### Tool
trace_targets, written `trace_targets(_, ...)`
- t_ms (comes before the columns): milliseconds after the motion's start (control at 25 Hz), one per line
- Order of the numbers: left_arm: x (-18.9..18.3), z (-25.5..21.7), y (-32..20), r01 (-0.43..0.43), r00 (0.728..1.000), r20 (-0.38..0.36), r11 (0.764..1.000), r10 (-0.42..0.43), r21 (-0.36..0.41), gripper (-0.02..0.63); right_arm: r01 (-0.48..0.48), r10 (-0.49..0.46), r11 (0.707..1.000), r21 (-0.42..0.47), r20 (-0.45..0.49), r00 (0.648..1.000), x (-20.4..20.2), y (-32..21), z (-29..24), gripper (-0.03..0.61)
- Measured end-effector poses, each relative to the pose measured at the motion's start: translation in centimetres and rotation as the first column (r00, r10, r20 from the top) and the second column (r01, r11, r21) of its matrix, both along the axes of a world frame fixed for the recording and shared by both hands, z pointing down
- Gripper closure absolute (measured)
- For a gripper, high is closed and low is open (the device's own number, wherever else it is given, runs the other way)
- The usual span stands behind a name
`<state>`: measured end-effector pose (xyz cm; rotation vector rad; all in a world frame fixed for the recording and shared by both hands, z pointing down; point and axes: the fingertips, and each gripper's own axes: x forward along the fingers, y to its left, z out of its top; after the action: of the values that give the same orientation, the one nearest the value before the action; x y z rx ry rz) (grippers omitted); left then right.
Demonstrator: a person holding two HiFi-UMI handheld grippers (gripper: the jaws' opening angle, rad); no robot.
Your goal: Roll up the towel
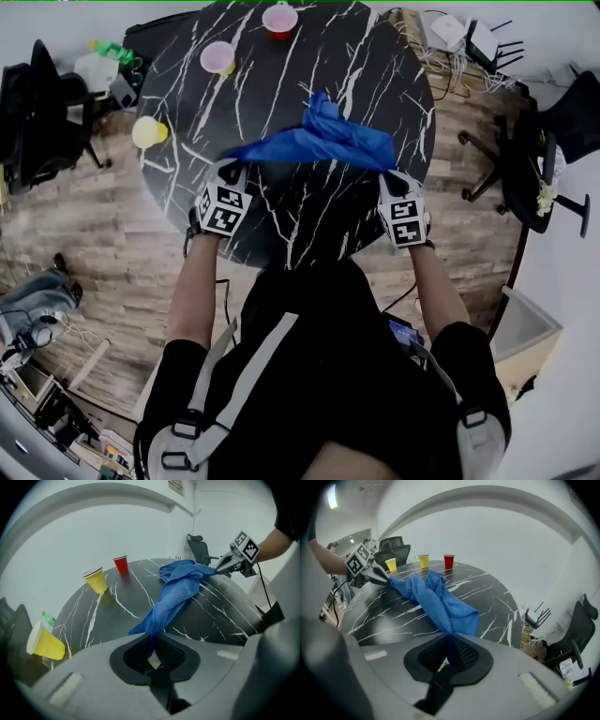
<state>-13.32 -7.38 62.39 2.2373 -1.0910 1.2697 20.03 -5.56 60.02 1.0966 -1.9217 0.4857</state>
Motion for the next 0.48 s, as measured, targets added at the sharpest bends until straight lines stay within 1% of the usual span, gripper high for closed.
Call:
trace_targets(80, -0.7, -0.1, 0.3, -0.001, 1.000, 0.019, 1.000, 0.001, 0.008, 0.575, -0.009, 0.009, 1.000, -0.004, -0.021, 1.000, 0.8, 0.4, -0.3, 0.554)
trace_targets(200, -2.5, -0.3, 0.8, 0.024, 0.998, 0.053, 1.000, -0.025, 0.016, 0.575, -0.017, 0.017, 1.000, -0.009, -0.034, 0.999, 1.3, 1.1, -0.8, 0.554)
trace_targets(360, -5.8, -0.5, 1.3, 0.076, 0.992, 0.096, 0.997, -0.079, 0.030, 0.575, -0.019, 0.019, 1.000, -0.016, -0.037, 0.999, 1.1, 2.0, -1.4, 0.554)
trace_targets(480, -8.4, -0.9, 1.9, 0.111, 0.985, 0.125, 0.993, -0.115, 0.045, 0.575, 0.001, -0.001, 1.000, -0.015, -0.036, 0.999, 0.2, 2.3, -1.4, 0.554)
